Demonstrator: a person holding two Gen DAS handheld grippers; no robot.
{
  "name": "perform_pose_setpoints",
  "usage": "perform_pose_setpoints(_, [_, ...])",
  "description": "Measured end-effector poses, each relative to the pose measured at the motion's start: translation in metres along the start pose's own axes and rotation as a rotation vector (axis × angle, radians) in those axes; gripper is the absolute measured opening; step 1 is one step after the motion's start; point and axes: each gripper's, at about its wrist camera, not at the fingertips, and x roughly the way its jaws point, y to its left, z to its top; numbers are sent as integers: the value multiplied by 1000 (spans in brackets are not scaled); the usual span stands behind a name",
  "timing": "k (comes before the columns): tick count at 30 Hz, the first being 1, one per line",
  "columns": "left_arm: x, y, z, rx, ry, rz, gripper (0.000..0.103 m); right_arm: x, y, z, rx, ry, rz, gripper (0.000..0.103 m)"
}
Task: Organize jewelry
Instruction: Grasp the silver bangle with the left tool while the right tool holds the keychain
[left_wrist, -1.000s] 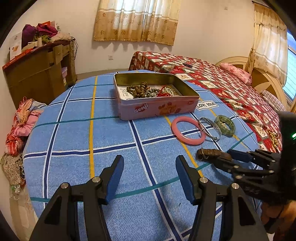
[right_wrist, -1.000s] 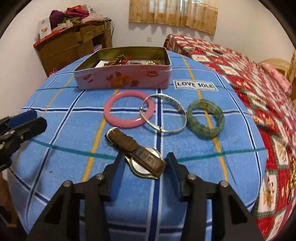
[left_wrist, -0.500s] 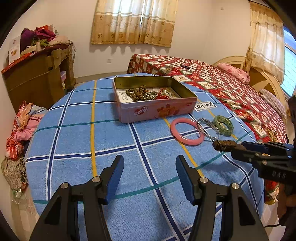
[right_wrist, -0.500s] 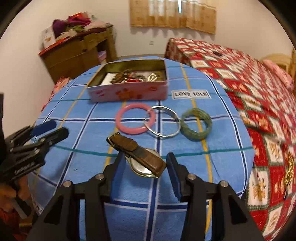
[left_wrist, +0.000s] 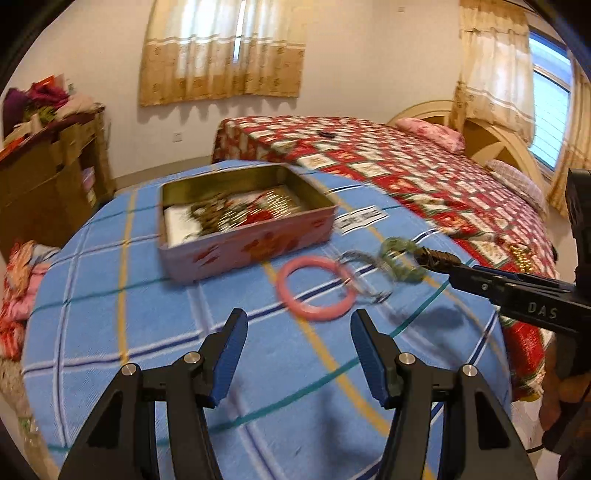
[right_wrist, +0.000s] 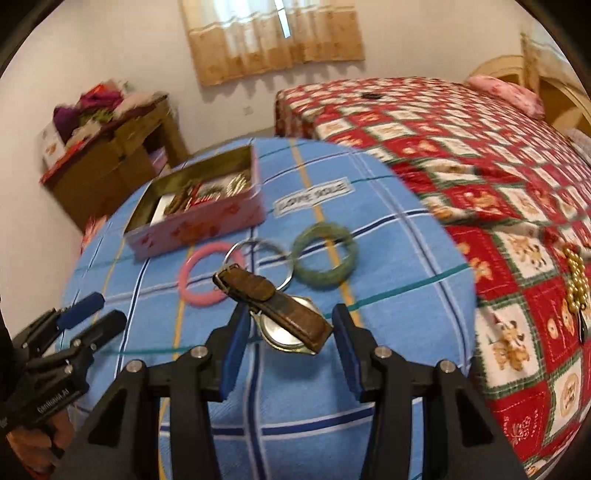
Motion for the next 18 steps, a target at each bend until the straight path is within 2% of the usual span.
perform_pose_setpoints(5, [34, -12, 18, -13, 28, -51, 59, -1, -10, 10, 38, -41, -3, 48])
perform_pose_setpoints(9, [66, -29, 28, 27, 67, -45, 59, 1, -15, 12, 49, -59, -3, 48])
perform_pose_setpoints(10, [70, -31, 28, 31, 76, -42, 56, 2, -17, 12, 57, -59, 0, 48])
perform_pose_setpoints(13, [91, -36, 32, 33, 133, -56, 29, 6, -22, 11, 74, -53, 6, 48])
perform_pose_setpoints(16, [106, -37, 32, 51, 192, -27, 15, 8, -26, 10, 86, -46, 16, 48])
perform_pose_setpoints(18, [100, -33, 32, 33, 178, -59, 10, 7, -25, 8, 84, -45, 15, 48])
